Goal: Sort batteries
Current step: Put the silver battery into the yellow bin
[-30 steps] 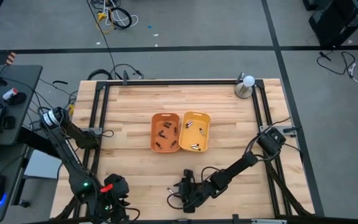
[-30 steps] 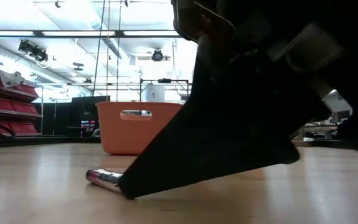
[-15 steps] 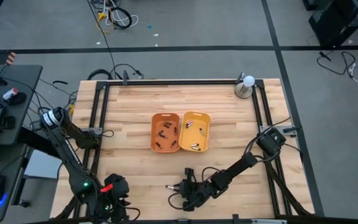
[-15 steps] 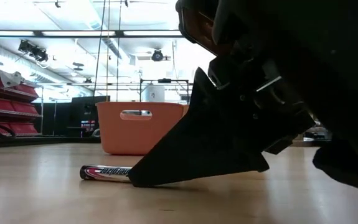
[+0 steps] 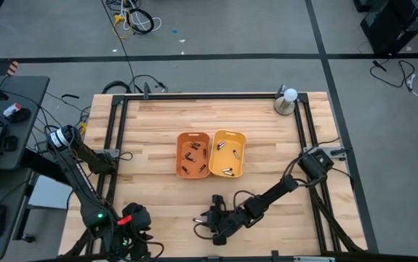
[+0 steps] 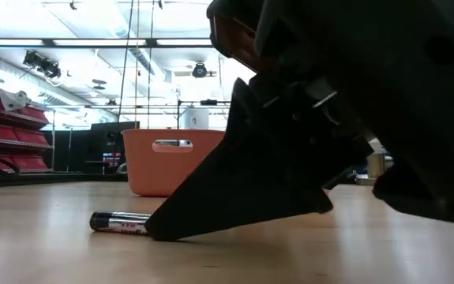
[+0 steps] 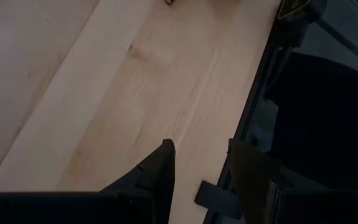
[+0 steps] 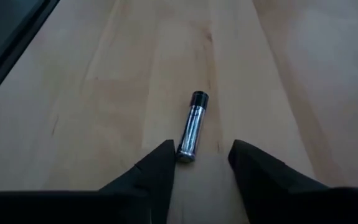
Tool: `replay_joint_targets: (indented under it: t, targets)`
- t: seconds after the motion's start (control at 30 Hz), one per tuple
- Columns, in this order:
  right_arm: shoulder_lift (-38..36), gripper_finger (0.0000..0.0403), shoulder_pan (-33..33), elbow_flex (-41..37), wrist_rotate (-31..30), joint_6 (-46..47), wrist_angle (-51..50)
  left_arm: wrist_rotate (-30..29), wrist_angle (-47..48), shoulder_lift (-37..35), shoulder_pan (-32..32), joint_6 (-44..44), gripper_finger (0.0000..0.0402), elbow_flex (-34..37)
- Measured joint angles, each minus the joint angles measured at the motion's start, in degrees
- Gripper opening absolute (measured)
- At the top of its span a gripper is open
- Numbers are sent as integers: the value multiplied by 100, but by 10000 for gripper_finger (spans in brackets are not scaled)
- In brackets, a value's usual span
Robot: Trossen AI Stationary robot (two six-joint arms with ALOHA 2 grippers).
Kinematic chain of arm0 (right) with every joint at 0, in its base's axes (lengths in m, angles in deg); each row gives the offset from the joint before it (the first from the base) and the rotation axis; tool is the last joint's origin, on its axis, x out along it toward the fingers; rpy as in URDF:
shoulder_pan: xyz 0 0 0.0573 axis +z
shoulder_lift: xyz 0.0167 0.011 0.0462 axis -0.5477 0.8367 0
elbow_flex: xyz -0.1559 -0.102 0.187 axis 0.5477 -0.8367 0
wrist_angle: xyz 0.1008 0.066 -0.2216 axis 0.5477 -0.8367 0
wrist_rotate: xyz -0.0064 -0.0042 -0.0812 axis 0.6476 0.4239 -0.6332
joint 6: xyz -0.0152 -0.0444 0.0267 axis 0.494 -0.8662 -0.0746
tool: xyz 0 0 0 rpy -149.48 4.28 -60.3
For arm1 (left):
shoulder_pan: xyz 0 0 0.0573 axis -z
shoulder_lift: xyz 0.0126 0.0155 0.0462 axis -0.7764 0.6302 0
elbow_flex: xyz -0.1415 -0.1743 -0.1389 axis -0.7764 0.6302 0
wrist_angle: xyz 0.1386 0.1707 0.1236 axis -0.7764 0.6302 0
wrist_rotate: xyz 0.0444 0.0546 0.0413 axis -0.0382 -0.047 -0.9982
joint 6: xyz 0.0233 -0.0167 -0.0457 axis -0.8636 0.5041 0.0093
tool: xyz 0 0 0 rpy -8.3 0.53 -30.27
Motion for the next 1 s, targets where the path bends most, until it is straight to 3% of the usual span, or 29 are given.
replay_joint_targets:
  t: [0.17,0.4,0.53,0.77,1.0]
  targets:
    - [22,128,-202,24,251,-143,-181,-49,7,0,-4,1,146,0]
    - [23,18,-198,17,159,-576,-220,-49,18,0,-4,1,146,0]
    - [19,14,-129,22,129,-682,-248,-86,21,0,-4,-21,146,0]
    - [-640,7,120,-44,3,-1257,-737,-1010,373,-2,-7,-191,146,0]
    - [-1973,7,96,-17,-1011,-1417,-2326,-1015,523,-4,-7,-193,146,0]
